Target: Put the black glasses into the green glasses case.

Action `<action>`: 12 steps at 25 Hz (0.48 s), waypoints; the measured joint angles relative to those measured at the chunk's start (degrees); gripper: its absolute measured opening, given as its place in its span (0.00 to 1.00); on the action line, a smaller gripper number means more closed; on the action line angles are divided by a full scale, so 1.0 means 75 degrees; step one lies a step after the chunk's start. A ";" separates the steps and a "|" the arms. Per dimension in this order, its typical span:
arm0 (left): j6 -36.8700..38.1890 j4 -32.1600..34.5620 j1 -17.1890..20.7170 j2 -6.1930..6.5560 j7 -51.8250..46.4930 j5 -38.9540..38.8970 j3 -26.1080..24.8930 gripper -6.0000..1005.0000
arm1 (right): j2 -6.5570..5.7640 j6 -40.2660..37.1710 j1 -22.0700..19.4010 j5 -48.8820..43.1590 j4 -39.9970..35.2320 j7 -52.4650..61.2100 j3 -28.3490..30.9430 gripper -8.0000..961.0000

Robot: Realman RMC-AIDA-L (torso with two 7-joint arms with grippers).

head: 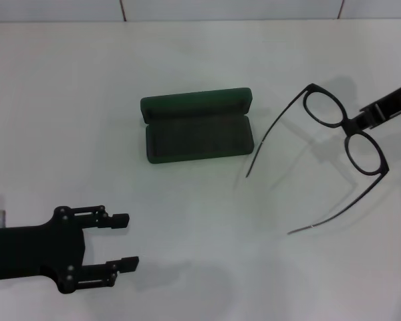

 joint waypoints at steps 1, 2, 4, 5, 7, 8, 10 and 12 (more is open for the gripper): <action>0.0047 -0.0029 -0.0031 0.0002 -0.0002 -0.0015 -0.0004 0.67 | 0.0000 0.0002 -0.0137 0.0066 -0.0081 -0.0163 0.0068 0.07; 0.0096 -0.0055 -0.0057 0.0002 -0.0006 -0.0042 -0.0009 0.67 | -0.0001 0.0019 -0.0251 0.0156 -0.0135 -0.0320 0.0147 0.07; 0.0143 -0.0108 -0.0099 -0.0005 -0.0051 -0.0151 -0.0031 0.67 | 0.0000 0.0078 -0.0453 0.0437 -0.0211 -0.0718 0.0368 0.07; 0.0154 -0.0160 -0.0119 -0.0010 -0.0075 -0.0256 -0.0058 0.67 | 0.0009 0.0141 -0.0575 0.0689 -0.0220 -0.1017 0.0550 0.07; 0.0156 -0.0437 -0.0234 -0.0012 -0.0079 -0.0509 -0.0198 0.67 | 0.0032 0.0328 -0.0832 0.1319 -0.0177 -0.1726 0.0910 0.07; 0.0159 -0.0646 -0.0346 0.0002 -0.0060 -0.0657 -0.0277 0.67 | 0.0041 0.0477 -0.1003 0.1795 -0.0085 -0.2244 0.1098 0.07; 0.0157 -0.0991 -0.0533 0.0041 -0.0039 -0.0806 -0.0349 0.67 | 0.0041 0.0683 -0.1257 0.2526 0.0145 -0.3036 0.1298 0.07; 0.0103 -0.1341 -0.0788 0.0069 -0.0032 -0.0854 -0.0367 0.66 | 0.0027 0.0852 -0.1460 0.3259 0.0415 -0.3795 0.1386 0.07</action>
